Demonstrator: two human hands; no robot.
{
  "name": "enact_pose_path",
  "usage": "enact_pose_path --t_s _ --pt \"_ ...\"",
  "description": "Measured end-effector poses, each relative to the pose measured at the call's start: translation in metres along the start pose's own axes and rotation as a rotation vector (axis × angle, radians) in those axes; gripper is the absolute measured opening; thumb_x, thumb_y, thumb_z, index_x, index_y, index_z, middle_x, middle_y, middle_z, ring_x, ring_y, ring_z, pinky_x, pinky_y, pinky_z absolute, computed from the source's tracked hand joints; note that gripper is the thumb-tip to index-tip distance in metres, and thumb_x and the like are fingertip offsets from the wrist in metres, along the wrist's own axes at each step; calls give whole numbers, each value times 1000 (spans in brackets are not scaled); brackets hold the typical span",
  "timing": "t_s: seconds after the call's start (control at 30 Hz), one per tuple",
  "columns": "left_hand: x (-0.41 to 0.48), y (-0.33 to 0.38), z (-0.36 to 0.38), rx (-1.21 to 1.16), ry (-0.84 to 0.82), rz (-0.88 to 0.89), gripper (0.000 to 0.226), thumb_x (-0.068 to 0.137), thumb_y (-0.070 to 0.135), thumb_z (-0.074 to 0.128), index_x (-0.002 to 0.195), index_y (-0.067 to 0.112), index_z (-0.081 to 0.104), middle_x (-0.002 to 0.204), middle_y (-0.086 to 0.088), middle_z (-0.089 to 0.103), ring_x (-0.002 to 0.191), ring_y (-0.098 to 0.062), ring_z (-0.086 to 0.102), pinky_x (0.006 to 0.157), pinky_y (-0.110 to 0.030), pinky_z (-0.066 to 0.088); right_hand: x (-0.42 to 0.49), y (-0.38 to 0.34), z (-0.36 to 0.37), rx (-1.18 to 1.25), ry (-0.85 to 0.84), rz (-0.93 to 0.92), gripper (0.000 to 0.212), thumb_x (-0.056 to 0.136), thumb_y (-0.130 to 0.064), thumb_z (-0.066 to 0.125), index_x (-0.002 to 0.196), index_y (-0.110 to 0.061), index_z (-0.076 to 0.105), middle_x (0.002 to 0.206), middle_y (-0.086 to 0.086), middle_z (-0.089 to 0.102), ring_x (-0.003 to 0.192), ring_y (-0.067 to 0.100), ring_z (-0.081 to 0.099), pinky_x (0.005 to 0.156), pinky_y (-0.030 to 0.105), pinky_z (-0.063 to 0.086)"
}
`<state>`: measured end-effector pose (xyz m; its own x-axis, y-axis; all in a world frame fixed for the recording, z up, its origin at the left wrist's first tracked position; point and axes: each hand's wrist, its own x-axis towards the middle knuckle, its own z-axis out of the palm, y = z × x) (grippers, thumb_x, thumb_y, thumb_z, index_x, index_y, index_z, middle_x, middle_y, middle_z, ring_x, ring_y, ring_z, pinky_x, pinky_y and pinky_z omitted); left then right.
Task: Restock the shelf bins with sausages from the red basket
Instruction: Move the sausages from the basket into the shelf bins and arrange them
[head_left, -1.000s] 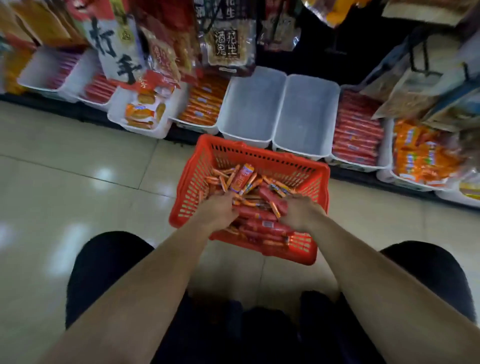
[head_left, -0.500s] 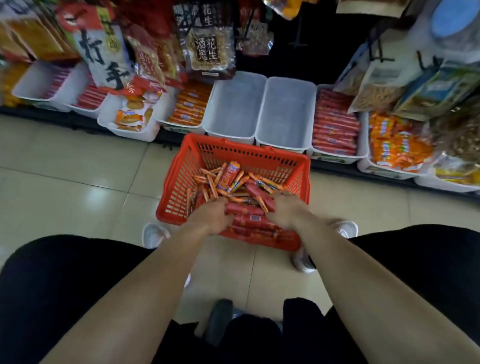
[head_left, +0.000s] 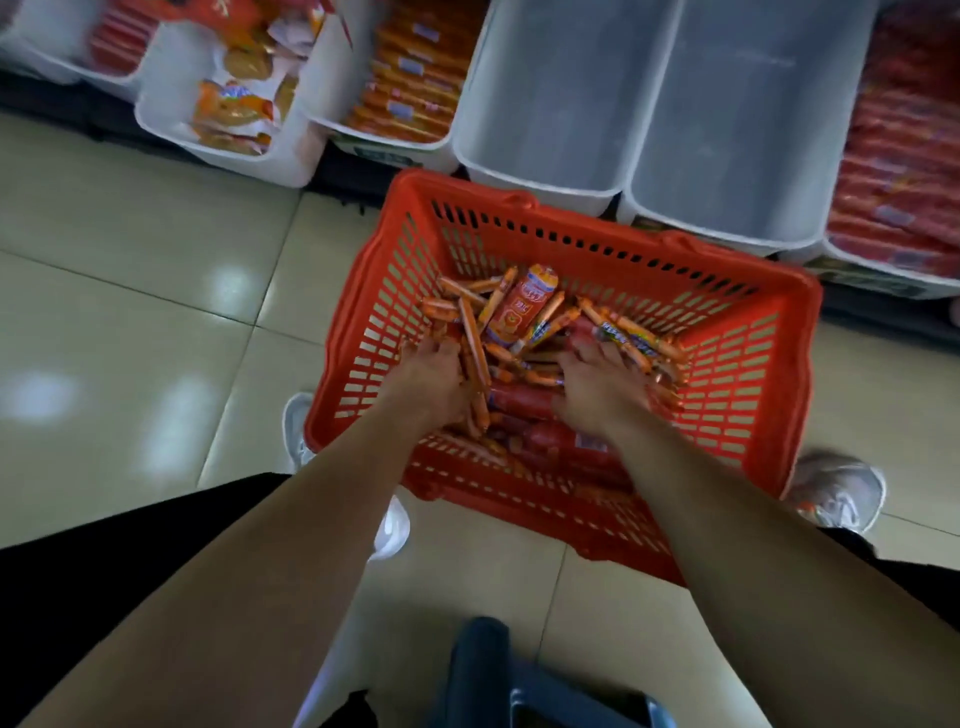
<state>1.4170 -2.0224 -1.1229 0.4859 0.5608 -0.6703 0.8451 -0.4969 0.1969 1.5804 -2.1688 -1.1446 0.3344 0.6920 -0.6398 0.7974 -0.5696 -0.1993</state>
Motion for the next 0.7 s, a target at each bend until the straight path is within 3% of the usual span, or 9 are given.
enact_pose_path --t_s 0.13,0.27,0.37,0.5,0.63,0.7 --pt "22 -3 13 -7 18 4 68 89 61 55 139 18 43 145 -12 39 135 -41 33 110 -54 32 31 -12 18 90 -60 -90 65 94 -52 52 151 -25 34 153 7 39 137 32 42 103 44 41" --pt "32 -12 25 -21 56 67 68 87 55 62 141 20 41 145 -12 41 135 -39 36 116 -52 20 40 -7 34 23 -97 -85 69 99 -57 37 157 -22 21 162 7 27 142 32 36 110 46 36" --pt "36 -13 24 -109 52 90 76 83 46 72 147 23 37 145 -8 45 134 -34 40 115 -53 27 44 -6 36 -13 -124 -82 67 100 -57 38 156 -24 22 160 8 27 142 36 31 112 51 31" --pt "37 -6 25 -222 55 35 59 82 33 75 134 23 48 125 -2 60 117 -26 55 101 -42 41 48 -2 34 -5 -156 -100 62 101 -55 38 154 -24 31 157 9 31 142 34 28 113 50 32" --pt "43 -3 27 -281 32 -31 38 83 39 72 111 19 56 102 -1 64 98 -26 62 82 -39 51 49 -1 32 -97 -228 -145 56 103 -41 39 152 -17 28 158 11 34 142 31 34 111 52 31" --pt "45 -1 25 -279 32 -36 38 85 43 70 110 18 58 103 -2 63 97 -25 61 79 -38 49 47 2 35 -106 -218 -151 57 103 -37 41 153 -16 25 158 11 35 141 31 36 110 52 32"
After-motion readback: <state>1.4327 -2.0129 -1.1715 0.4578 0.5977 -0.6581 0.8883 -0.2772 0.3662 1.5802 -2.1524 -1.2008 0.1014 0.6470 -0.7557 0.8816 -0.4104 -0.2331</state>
